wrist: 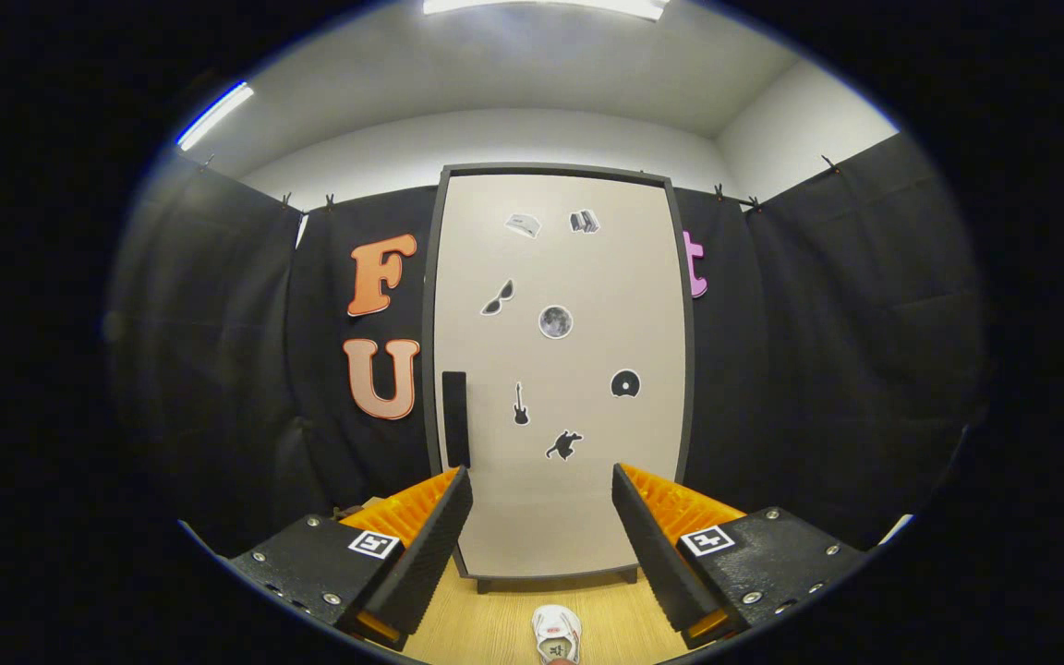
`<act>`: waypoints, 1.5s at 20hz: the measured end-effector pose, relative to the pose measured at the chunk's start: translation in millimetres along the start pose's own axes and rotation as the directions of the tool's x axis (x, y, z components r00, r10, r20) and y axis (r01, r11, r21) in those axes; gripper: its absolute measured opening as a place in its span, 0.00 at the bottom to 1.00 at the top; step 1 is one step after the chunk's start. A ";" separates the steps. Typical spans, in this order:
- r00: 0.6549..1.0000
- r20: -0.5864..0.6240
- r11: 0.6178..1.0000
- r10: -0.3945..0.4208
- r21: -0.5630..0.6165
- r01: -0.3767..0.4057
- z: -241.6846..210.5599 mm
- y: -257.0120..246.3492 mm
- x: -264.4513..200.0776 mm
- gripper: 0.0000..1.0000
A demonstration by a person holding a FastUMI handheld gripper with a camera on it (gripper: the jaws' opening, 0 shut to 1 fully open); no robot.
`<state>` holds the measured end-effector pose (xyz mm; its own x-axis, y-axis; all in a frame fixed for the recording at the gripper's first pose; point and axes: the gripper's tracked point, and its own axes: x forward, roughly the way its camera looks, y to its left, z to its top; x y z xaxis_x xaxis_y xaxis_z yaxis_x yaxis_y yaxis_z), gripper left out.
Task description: Open the shoe cabinet door, grab the shoes and put them into the shoe cabinet, then close the shoe cabinet door.
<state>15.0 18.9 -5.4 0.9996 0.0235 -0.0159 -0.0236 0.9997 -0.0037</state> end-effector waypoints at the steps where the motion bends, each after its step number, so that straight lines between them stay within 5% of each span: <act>1: 1.000 -0.002 1.000 0.003 0.001 -0.003 -0.1 2.2 2.0 0.95; 20: 0.989 -0.023 0.989 0.148 -0.015 -0.148 -11.3 95.7 129.3 0.95; 30: 0.990 -0.029 0.991 0.137 0.000 -0.137 -24.1 114.4 202.0 0.92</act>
<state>213.8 137.9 -33.1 0.9860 0.1602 -0.0452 -0.1605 0.9870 -0.0013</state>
